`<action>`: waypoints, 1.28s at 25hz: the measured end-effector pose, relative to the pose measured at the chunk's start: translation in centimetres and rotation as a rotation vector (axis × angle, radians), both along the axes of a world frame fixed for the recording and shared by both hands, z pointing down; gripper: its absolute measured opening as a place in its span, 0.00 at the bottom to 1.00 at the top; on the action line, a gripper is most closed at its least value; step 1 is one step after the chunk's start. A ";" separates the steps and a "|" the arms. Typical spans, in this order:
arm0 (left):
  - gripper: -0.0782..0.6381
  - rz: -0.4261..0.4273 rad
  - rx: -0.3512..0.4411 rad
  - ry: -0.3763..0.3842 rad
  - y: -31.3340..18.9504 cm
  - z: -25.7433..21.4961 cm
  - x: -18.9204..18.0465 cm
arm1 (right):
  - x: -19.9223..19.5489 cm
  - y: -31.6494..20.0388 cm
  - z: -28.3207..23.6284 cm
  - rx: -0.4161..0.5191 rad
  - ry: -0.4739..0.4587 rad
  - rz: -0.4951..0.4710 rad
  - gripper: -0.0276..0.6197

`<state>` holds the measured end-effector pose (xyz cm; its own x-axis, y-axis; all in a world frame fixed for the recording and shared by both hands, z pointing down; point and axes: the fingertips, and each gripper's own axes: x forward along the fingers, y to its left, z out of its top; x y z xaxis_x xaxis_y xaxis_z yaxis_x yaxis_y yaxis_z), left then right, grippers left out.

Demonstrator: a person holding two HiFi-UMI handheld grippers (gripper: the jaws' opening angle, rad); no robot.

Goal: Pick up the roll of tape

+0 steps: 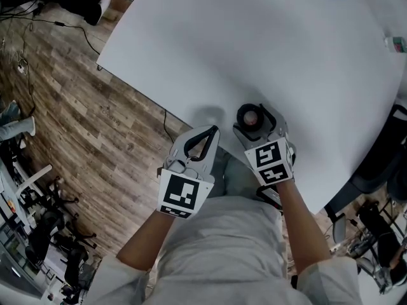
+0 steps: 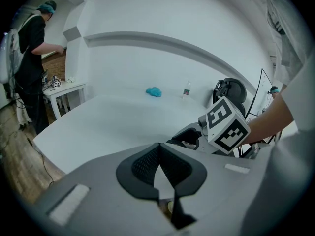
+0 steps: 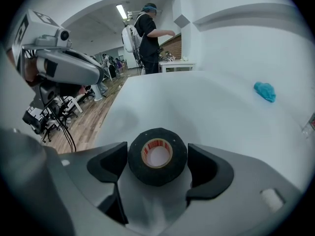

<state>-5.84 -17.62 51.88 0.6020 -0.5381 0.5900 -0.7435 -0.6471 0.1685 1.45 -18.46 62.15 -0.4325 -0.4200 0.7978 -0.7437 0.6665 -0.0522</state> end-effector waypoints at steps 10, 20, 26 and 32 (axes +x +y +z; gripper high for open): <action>0.13 -0.002 -0.002 0.018 -0.2 -0.3 0.4 | 0.0 0.0 -0.3 0.004 -0.006 0.012 0.59; 0.13 -0.005 0.005 0.016 -0.2 -0.6 0.1 | 0.4 0.5 -0.7 -0.009 -0.016 0.021 0.58; 0.13 -0.001 0.028 0.025 0.2 -1.4 0.6 | 0.7 1.0 -2.1 -0.023 -0.067 0.050 0.58; 0.13 0.011 0.050 0.032 0.6 -2.6 1.1 | 1.0 1.5 -3.7 -0.013 -0.084 0.044 0.58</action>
